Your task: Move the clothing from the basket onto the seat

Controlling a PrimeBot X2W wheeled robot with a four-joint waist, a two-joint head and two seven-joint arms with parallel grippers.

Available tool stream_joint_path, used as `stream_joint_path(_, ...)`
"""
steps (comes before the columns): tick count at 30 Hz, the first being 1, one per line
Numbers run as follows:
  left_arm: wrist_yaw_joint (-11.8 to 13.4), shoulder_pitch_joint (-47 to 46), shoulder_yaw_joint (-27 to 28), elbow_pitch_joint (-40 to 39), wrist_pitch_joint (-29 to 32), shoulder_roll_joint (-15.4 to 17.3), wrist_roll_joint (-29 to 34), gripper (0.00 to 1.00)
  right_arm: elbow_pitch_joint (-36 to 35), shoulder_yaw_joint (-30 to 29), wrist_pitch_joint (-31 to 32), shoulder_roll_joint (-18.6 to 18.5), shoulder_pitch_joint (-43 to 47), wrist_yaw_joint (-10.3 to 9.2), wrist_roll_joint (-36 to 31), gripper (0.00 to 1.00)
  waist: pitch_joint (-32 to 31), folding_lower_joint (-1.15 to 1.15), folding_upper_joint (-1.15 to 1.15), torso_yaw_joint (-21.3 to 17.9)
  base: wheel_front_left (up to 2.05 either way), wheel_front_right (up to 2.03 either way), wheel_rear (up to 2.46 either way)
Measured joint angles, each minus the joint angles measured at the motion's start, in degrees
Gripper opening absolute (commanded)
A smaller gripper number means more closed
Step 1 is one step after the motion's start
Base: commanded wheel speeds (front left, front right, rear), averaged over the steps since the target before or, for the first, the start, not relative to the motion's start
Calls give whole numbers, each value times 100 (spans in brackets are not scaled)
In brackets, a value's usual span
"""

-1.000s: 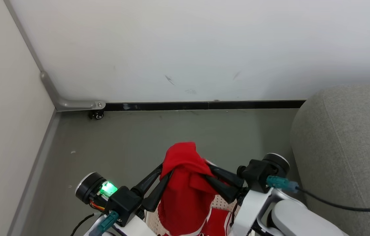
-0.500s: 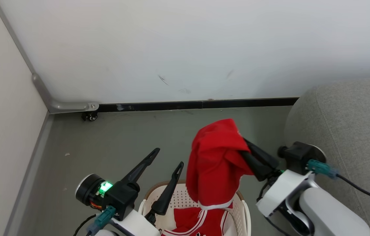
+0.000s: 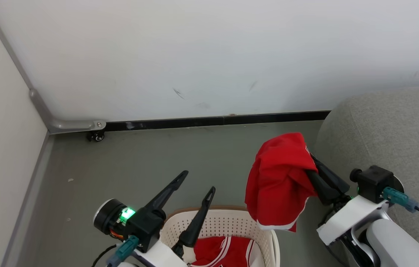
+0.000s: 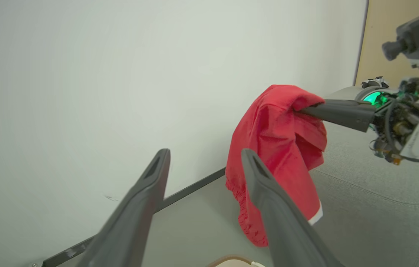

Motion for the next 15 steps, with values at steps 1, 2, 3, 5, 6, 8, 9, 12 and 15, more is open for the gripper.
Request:
stream_joint_path(1,-1,-2,-35,10,0,-20,1,100,-25,-43,-2,-4,45,0,-15,0,-3,0,0,-16,0,0,0)
stream_joint_path(2,-7,-4,-74,21,0,-36,1,100,-65,-83,-5,-10,94,0,-53,0,-7,0,0,-33,0,0,0)
stream_joint_path(3,-9,-6,-113,32,0,-49,0,100,-87,-118,-5,-12,134,0,-66,0,-10,0,0,-51,0,0,0)
stream_joint_path(5,-54,-12,-199,57,0,-77,0,100,-141,-208,-7,-13,218,0,-134,0,-15,0,0,-92,0,0,0)
stream_joint_path(6,-57,-19,-238,76,0,-90,0,100,-159,-238,-7,-16,255,0,-166,0,-17,0,0,-113,0,0,0)
stream_joint_path(8,-58,-32,-321,109,0,-116,-2,100,-229,-301,-7,-19,361,0,-192,0,-20,0,0,-161,0,0,0)
stream_joint_path(9,-58,-47,-366,131,0,-127,-2,100,-259,-341,-7,-16,421,0,-196,0,-21,0,0,-186,0,0,0)
stream_joint_path(12,-104,-130,-455,189,0,-163,-29,100,-322,-457,-7,-10,586,0,-234,0,-21,0,0,-270,0,0,0)
stream_joint_path(15,-109,-170,-534,244,0,-203,-53,100,-398,-543,-5,22,746,0,-249,0,-16,0,0,-362,0,0,0)
